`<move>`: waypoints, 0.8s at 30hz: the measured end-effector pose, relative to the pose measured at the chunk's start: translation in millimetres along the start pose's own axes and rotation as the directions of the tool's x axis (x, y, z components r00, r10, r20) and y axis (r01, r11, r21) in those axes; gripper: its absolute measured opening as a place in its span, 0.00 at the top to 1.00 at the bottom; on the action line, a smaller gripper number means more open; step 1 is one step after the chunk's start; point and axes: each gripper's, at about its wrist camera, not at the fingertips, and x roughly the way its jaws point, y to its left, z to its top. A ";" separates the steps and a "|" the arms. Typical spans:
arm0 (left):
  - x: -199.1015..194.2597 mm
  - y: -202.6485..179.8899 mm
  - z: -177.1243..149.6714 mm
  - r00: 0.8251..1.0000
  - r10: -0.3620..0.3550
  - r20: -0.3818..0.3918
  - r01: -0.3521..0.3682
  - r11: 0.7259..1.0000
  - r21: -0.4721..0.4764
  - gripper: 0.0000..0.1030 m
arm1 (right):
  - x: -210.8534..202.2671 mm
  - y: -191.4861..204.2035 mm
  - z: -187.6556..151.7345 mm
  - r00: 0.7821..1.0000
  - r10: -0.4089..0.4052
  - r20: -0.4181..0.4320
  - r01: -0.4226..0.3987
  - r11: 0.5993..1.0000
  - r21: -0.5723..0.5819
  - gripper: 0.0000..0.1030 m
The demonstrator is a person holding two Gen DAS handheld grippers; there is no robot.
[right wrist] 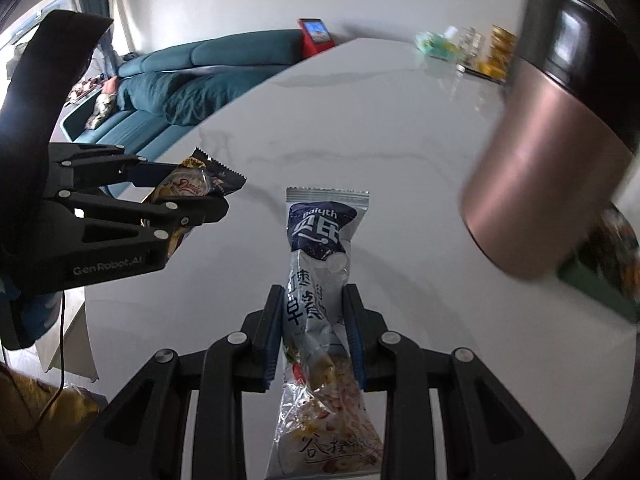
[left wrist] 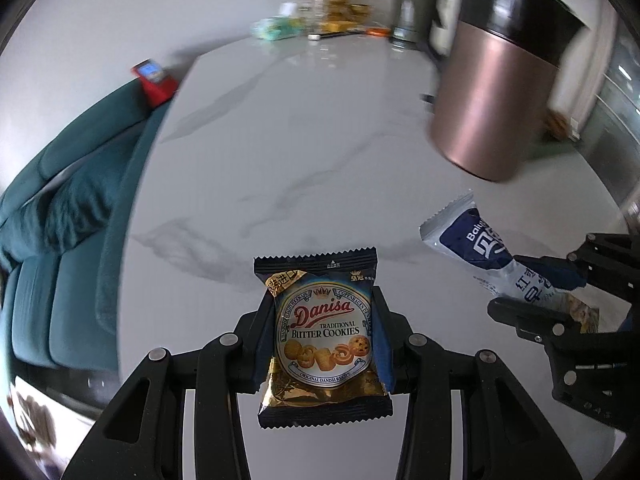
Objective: Organize snacks
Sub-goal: 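Carry the Danisa pack with the left gripper while the right carries the cereal bag to the tray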
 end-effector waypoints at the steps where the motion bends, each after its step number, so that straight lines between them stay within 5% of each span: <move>1: -1.9 -8.5 -0.3 1.000 -0.014 -0.002 0.014 1.000 0.018 0.64 | -5.6 -4.5 -6.3 1.000 -0.008 -0.005 0.008 1.000 0.012 1.00; 6: -8.6 -67.1 0.5 0.994 -0.104 -0.019 0.106 0.985 0.139 0.64 | -36.8 -39.2 -41.9 0.996 -0.080 -0.030 0.082 0.993 0.085 1.00; 13: -10.3 -157.6 19.3 0.975 -0.217 -0.041 0.219 0.930 0.294 0.64 | -82.5 -105.0 -81.2 0.980 -0.194 -0.040 0.198 0.959 0.200 1.00; 24: -7.6 -277.1 70.0 0.952 -0.306 -0.032 0.294 0.875 0.385 0.64 | -139.8 -231.1 -126.9 0.943 -0.332 -0.037 0.326 0.892 0.313 1.00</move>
